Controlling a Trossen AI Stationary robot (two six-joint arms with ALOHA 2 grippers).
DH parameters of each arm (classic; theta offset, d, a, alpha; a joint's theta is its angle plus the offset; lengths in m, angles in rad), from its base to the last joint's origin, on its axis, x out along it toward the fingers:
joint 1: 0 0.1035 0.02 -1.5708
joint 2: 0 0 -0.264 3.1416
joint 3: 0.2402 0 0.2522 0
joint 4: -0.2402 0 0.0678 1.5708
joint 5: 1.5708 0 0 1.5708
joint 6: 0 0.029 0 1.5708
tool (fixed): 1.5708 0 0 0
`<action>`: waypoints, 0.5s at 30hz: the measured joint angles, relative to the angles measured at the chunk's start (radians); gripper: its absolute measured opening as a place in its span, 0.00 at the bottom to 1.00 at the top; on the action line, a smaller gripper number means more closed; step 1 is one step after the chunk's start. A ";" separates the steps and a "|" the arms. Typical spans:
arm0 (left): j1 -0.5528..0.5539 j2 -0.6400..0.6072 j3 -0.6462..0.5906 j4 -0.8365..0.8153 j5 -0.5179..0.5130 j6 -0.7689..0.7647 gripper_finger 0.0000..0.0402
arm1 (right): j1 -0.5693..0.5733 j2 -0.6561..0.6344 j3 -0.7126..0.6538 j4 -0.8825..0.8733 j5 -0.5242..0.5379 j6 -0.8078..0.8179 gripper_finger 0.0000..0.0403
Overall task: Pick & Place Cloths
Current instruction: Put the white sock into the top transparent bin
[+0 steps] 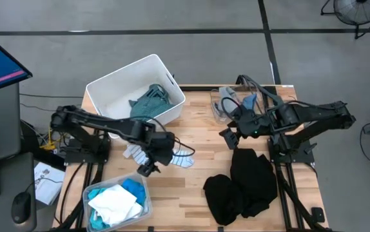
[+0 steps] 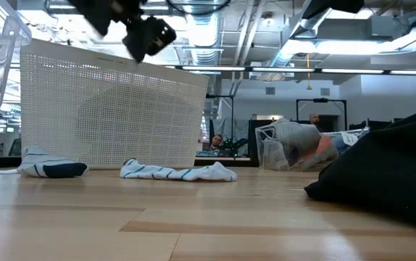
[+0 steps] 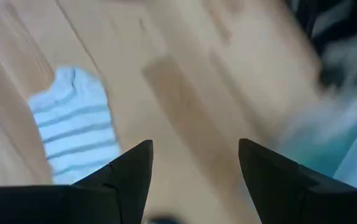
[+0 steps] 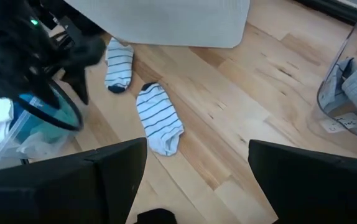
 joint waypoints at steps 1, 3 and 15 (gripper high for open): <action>-0.003 0.017 0.011 -0.038 -0.018 0.060 0.55 | 0.008 0.000 0.000 0.000 0.012 0.004 0.68; -0.010 0.047 0.019 -0.078 -0.070 0.156 0.55 | 0.024 0.000 0.000 0.000 0.027 0.004 0.68; 0.031 0.091 0.017 -0.232 -0.163 0.284 0.64 | 0.126 0.000 0.000 0.000 0.120 0.022 0.68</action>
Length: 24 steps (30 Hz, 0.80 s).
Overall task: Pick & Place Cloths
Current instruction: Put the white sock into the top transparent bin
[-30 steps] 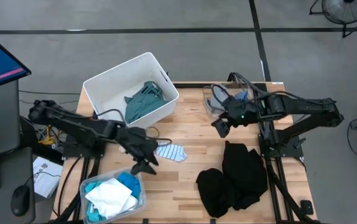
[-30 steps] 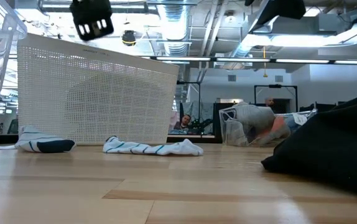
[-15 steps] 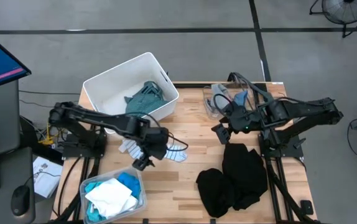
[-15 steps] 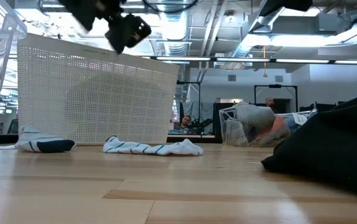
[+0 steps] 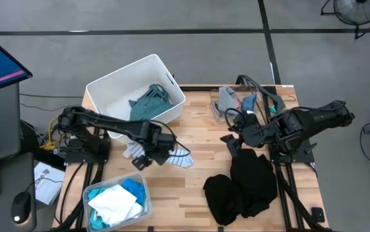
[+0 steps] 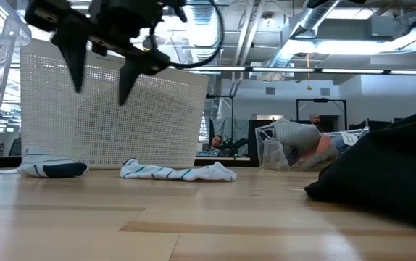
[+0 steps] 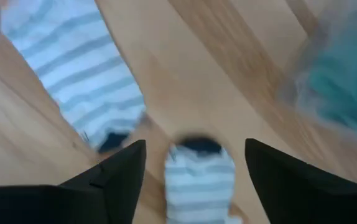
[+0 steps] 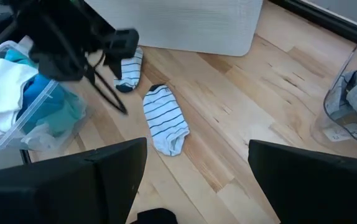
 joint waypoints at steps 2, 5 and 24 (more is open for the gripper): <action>0.011 -0.018 0.000 -0.040 0.003 0.007 0.68 | 0.012 0.000 -0.002 0.002 0.008 0.000 0.68; 0.015 -0.027 -0.008 -0.080 0.052 0.046 0.72 | 0.035 0.000 -0.002 0.001 0.023 0.000 0.68; -0.039 -0.015 -0.268 0.041 -0.090 0.127 0.72 | 0.113 0.000 -0.002 0.000 0.123 0.000 0.68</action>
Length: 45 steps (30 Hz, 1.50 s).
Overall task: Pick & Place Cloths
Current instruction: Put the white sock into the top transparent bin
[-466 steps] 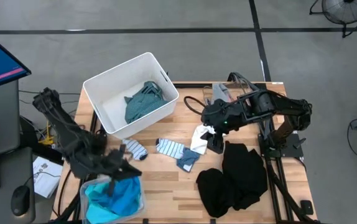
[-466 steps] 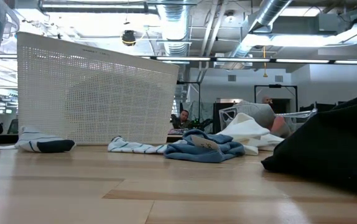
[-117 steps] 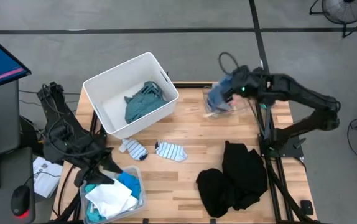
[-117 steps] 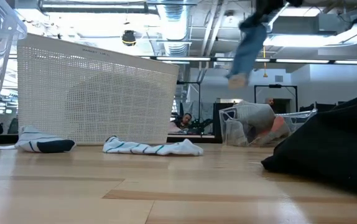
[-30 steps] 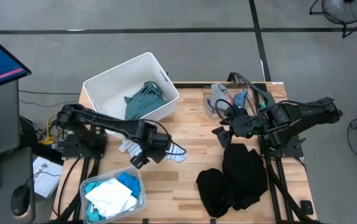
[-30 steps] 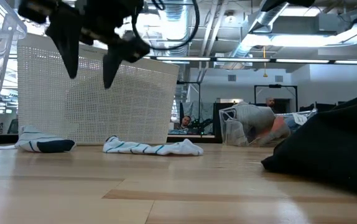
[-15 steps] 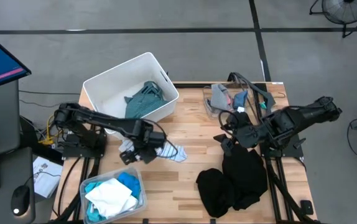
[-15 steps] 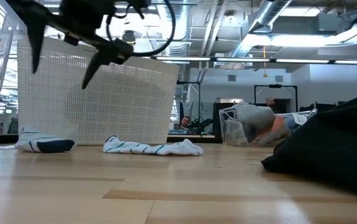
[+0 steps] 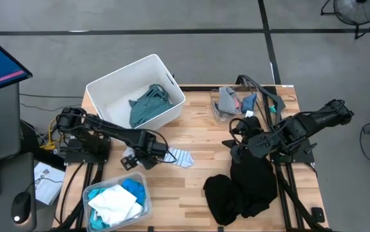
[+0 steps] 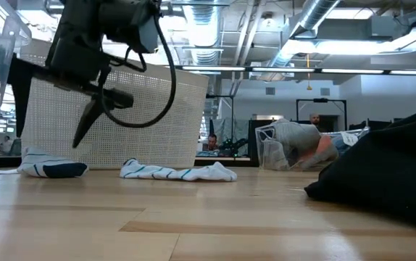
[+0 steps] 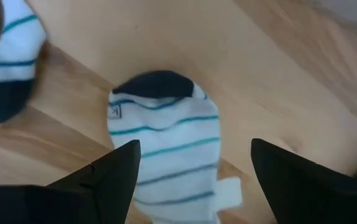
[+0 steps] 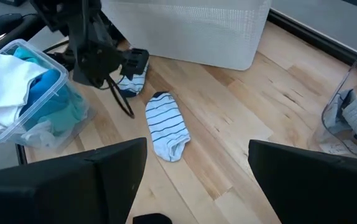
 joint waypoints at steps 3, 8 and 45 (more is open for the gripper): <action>-0.009 0.000 -0.038 0.077 -0.042 -0.003 0.72 | 0.000 0.000 0.000 0.000 0.003 -0.001 0.68; -0.009 0.000 -0.091 0.168 -0.062 -0.018 0.72 | 0.000 0.000 0.000 0.000 0.003 -0.008 0.68; -0.114 -0.415 0.065 0.536 -0.149 -0.458 0.00 | -0.008 0.019 0.001 0.142 0.010 -0.041 0.68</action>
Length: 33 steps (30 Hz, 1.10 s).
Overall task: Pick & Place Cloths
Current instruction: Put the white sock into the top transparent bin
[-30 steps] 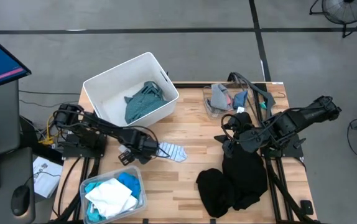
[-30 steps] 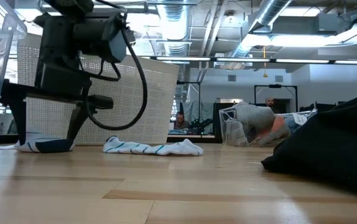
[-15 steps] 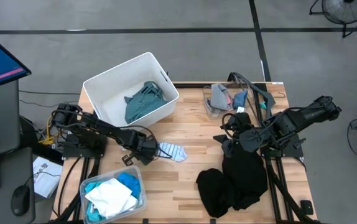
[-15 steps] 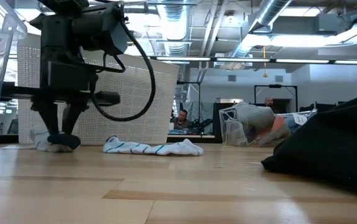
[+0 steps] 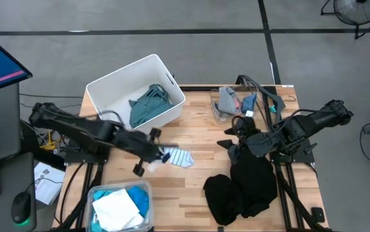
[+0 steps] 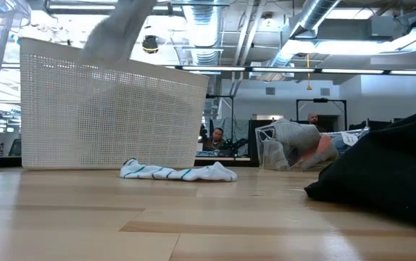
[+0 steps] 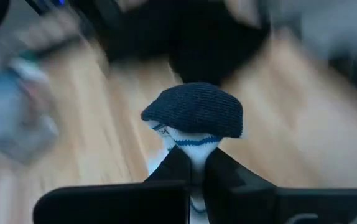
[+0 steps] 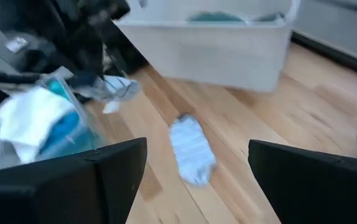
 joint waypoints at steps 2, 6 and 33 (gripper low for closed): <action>0.001 -0.055 0.014 0.107 -0.006 -0.041 0.00 | -0.015 0.028 0.000 0.073 0.016 -0.054 0.68; 0.005 -0.113 0.014 0.313 -0.059 -0.082 0.00 | -0.056 0.114 0.001 0.270 0.018 -0.214 0.68; 0.009 -0.130 0.013 0.524 -0.083 -0.126 0.00 | -0.128 0.465 0.202 0.756 -0.113 -0.563 0.68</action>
